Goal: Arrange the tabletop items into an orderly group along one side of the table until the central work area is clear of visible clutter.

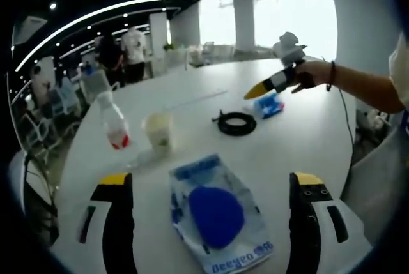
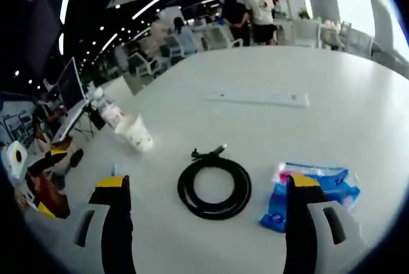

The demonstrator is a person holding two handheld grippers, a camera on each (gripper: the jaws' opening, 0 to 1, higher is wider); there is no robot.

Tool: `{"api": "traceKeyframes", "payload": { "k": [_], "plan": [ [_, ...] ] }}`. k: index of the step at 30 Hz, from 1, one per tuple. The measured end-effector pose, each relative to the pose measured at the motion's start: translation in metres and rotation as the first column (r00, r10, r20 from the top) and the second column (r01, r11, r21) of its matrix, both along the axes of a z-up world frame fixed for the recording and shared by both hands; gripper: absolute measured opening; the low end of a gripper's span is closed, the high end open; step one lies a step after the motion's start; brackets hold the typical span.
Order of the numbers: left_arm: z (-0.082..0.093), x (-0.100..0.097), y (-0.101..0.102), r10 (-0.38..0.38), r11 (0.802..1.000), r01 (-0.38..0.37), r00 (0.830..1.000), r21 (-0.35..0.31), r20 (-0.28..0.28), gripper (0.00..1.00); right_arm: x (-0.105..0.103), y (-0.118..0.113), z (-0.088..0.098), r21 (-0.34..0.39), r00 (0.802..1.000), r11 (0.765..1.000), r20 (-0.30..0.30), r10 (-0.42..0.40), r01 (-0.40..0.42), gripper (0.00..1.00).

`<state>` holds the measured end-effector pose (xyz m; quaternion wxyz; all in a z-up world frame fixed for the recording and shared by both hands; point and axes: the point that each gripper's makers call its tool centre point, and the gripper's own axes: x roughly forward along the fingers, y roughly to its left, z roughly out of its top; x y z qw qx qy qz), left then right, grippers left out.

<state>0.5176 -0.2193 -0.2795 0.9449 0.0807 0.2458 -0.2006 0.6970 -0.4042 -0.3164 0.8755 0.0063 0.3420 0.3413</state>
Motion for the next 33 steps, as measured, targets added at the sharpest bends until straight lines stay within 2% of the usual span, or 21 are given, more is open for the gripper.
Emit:
{"api": "traceKeyframes", "payload": {
  "k": [7, 10, 12, 17, 28, 32, 33],
  "plan": [
    [0.002, 0.0, 0.0, 0.0, 1.0, 0.0, 1.0, 0.0, 0.005, 1.0, -0.001, 0.032, -0.009, -0.021, 0.999, 0.999, -0.011, 0.049, -0.049, 0.99],
    [0.001, -0.002, 0.0, 0.001, 1.0, -0.001, 1.0, 0.0, -0.002, 1.0, -0.001, 0.042, -0.015, -0.029, 0.998, 0.998, -0.026, 0.061, -0.062, 0.99],
    [0.001, -0.003, 0.001, 0.001, 1.0, -0.001, 1.0, 0.001, 0.001, 0.99, -0.002, 0.049, -0.023, -0.035, 0.996, 0.997, -0.056, 0.073, -0.075, 0.99],
    [0.001, -0.003, 0.002, 0.001, 1.0, -0.001, 1.0, -0.001, -0.003, 0.99, 0.004, 0.067, -0.032, -0.032, 0.993, 0.995, -0.072, 0.089, -0.091, 0.99],
    [0.003, -0.003, 0.008, 0.021, 1.0, -0.021, 1.0, 0.009, 0.007, 0.99, 0.011, 0.076, -0.056, -0.055, 0.991, 0.996, -0.12, 0.066, -0.073, 0.95],
    [0.003, -0.004, 0.008, 0.021, 1.0, -0.021, 1.0, 0.008, 0.002, 0.99, 0.015, 0.076, -0.063, -0.089, 0.993, 0.994, -0.11, 0.051, -0.061, 0.87],
    [0.003, -0.004, 0.007, 0.02, 1.0, -0.02, 1.0, 0.009, 0.004, 0.99, 0.016, 0.076, -0.065, -0.095, 0.993, 0.994, -0.106, 0.05, -0.06, 0.82]
  ]
}}
